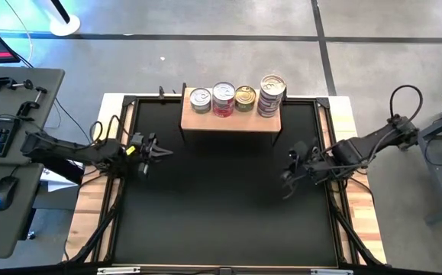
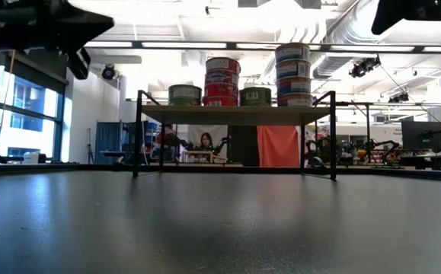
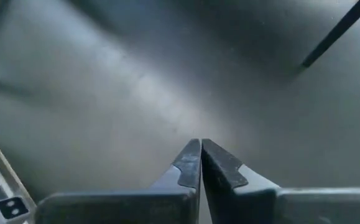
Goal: Stack canned seafood by type on shelf
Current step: Return to Home Position
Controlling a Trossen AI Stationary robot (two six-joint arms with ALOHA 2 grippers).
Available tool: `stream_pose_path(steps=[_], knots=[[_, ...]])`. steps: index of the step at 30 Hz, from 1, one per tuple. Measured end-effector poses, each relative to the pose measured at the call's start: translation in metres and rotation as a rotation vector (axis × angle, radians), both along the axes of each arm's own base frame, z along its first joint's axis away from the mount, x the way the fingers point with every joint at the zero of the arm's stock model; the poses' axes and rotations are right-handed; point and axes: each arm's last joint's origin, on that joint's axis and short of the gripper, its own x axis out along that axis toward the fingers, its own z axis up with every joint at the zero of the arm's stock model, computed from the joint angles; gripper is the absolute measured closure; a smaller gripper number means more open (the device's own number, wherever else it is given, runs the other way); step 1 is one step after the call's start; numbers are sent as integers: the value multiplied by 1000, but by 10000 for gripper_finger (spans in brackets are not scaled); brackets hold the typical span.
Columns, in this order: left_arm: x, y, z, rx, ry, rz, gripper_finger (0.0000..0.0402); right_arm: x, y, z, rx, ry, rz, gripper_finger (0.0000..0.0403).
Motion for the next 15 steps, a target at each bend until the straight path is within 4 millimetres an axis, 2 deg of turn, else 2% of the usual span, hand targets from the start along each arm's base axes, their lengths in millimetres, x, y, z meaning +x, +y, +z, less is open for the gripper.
stream_pose_path(steps=[3,7,11,13,15], knots=[[-5,1,-7,42,20,9,401,-2,3,-1,1,-6,8,401],[-8,6,-18,40,128,27,402,-8,5,1,1,-10,35,402],[-10,9,-20,23,151,0,401,-16,11,3,37,-50,59,402],[-11,10,-20,21,148,2,402,-17,18,-5,89,-120,80,403],[-11,10,-20,21,145,5,402,-14,29,-23,182,-217,128,403]])
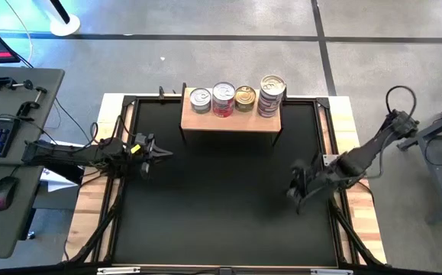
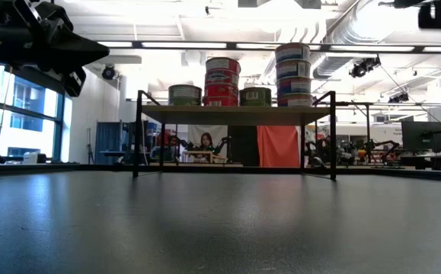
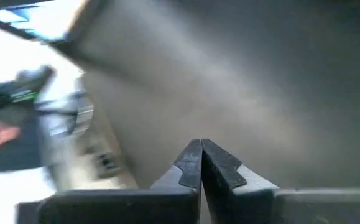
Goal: Stack canned seafood by type on shelf
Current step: Return to Home Position
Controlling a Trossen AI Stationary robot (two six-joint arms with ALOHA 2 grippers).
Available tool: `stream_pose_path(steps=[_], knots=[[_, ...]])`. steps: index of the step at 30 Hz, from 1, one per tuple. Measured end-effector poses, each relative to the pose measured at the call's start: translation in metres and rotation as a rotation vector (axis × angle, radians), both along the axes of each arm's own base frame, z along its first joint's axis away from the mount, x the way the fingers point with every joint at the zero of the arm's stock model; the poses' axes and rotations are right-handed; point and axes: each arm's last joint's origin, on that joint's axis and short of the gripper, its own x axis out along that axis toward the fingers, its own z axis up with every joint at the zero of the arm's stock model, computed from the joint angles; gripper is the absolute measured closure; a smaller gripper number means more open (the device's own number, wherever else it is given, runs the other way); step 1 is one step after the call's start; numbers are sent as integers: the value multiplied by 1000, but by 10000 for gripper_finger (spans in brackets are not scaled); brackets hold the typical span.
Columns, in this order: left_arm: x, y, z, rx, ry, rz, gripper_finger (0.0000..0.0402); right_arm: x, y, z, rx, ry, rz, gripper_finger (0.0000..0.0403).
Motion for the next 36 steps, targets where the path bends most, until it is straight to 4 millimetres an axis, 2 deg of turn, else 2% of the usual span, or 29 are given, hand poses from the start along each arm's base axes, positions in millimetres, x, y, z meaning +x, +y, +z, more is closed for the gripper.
stream_pose_path(steps=[2,4,8,16,22,24,36], knots=[[0,1,0,0,2,17,402,4,10,-22,80,-93,46,403],[0,1,-1,1,10,20,401,5,12,-43,91,-173,71,403],[0,0,-1,-8,8,2,402,5,-5,-67,-9,-278,57,403],[0,0,-1,-8,7,1,402,-27,-55,-95,-205,-414,63,403],[0,0,-1,-8,6,1,402,-45,-69,-115,-294,-739,89,403],[0,0,-1,-8,6,1,401,-49,-72,-121,-348,-798,112,403],[0,0,-1,-8,6,1,401,-51,-99,-140,-437,-647,185,403]])
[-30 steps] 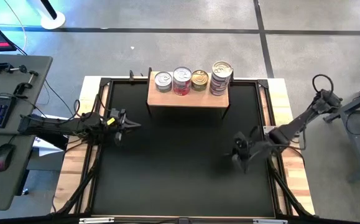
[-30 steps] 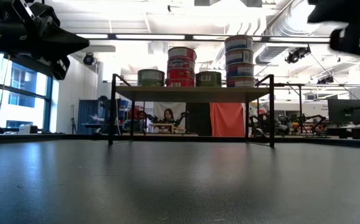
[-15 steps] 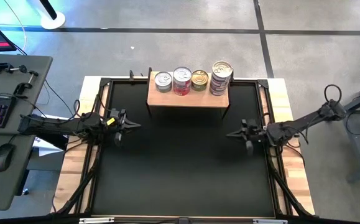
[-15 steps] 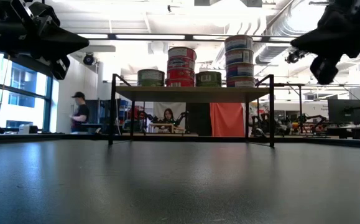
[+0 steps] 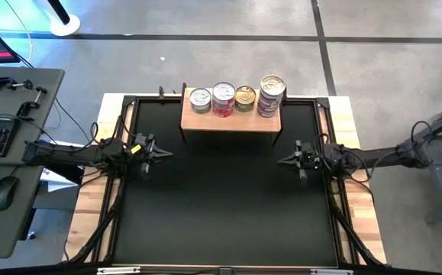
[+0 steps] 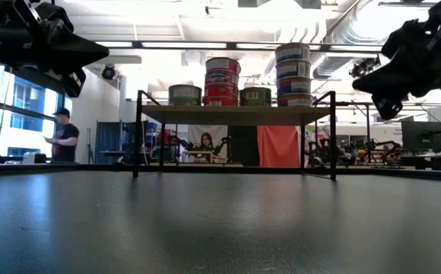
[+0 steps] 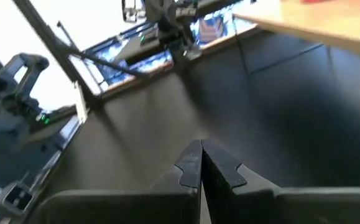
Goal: Stack canned seafood by type on shelf
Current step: Return to Home Position
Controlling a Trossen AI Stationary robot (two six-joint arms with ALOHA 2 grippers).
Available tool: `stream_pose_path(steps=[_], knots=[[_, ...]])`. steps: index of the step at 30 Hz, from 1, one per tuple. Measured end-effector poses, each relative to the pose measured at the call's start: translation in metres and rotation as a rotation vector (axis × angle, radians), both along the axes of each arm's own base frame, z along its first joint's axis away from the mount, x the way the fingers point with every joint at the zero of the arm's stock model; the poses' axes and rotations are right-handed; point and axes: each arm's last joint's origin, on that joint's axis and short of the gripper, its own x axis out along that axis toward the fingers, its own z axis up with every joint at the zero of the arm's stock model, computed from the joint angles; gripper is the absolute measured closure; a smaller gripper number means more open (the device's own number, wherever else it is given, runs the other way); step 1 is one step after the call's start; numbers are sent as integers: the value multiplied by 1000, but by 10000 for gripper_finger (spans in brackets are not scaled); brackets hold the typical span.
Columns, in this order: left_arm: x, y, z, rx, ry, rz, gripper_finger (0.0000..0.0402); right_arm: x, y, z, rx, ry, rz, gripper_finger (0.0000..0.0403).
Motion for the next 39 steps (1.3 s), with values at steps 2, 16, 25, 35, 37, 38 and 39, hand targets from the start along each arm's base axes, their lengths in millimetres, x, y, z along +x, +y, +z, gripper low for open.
stream_pose_path(steps=[2,16,25,35,37,38,39], knots=[[0,0,0,0,0,0,402,0,-2,-2,2,26,31,403],[0,0,0,0,0,-2,401,-4,-5,-28,96,181,-13,403],[-15,1,10,-2,-114,1,402,-5,-5,-24,88,145,-4,403],[-29,7,24,-1,-286,78,402,-21,-5,4,92,-191,12,403],[-28,7,21,-1,-291,80,402,-21,-5,8,92,-226,12,402],[-27,7,17,-1,-310,81,402,-22,-5,10,92,-248,13,402],[-25,7,12,-2,-339,80,402,-22,-5,10,91,-253,12,403]])
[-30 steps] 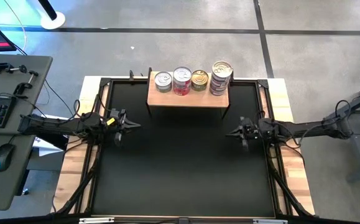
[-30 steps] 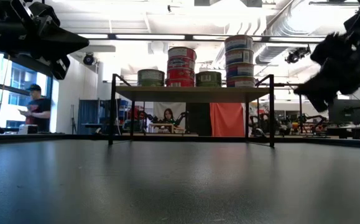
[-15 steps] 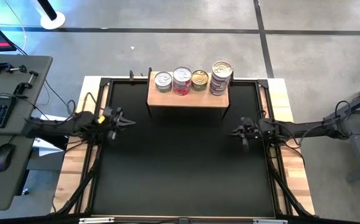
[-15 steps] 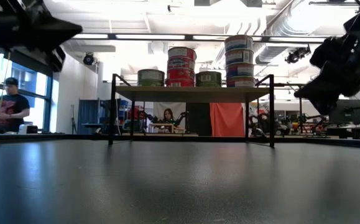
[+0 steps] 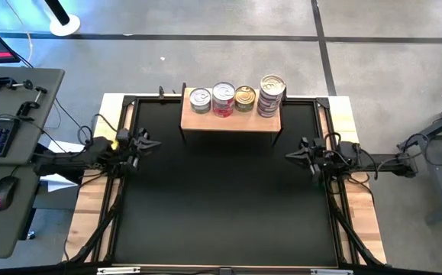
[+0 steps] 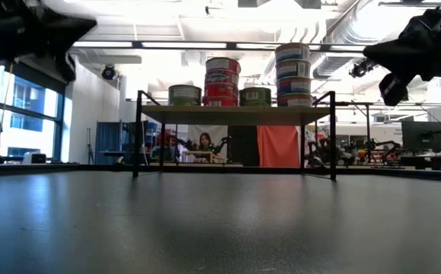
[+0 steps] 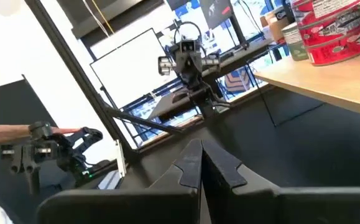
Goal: Stack canned seafood by type on shelf
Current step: Return to Home Position
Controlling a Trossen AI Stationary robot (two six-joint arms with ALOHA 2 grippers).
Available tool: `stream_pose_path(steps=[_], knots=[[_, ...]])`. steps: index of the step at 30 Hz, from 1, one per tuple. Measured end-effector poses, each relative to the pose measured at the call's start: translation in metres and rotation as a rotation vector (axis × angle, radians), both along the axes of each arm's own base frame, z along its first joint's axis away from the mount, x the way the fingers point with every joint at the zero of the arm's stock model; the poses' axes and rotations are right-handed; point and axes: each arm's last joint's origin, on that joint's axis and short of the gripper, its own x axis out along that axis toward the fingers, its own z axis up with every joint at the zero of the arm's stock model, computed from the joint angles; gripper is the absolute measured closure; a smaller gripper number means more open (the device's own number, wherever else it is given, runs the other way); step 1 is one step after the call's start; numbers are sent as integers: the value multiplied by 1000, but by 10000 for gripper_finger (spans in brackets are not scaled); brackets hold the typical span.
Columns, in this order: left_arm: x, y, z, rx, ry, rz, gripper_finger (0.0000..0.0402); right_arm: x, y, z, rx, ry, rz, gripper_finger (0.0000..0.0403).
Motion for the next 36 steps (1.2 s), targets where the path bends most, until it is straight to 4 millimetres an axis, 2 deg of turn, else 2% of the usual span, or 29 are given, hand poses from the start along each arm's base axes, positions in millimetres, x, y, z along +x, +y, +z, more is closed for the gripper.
stream_pose_path(steps=[11,18,29,33,36], knots=[[4,-2,-16,-4,147,-16,401,1,-1,-2,0,25,-7,402],[4,-2,-16,-4,143,-18,401,1,-1,-9,0,90,-7,402],[4,-6,-16,0,144,-65,402,1,-1,-9,0,93,-7,402],[5,-7,-22,242,237,-19,401,1,-1,-9,0,94,-7,402],[6,-7,-29,338,314,-16,401,1,-1,-9,0,94,-7,402]])
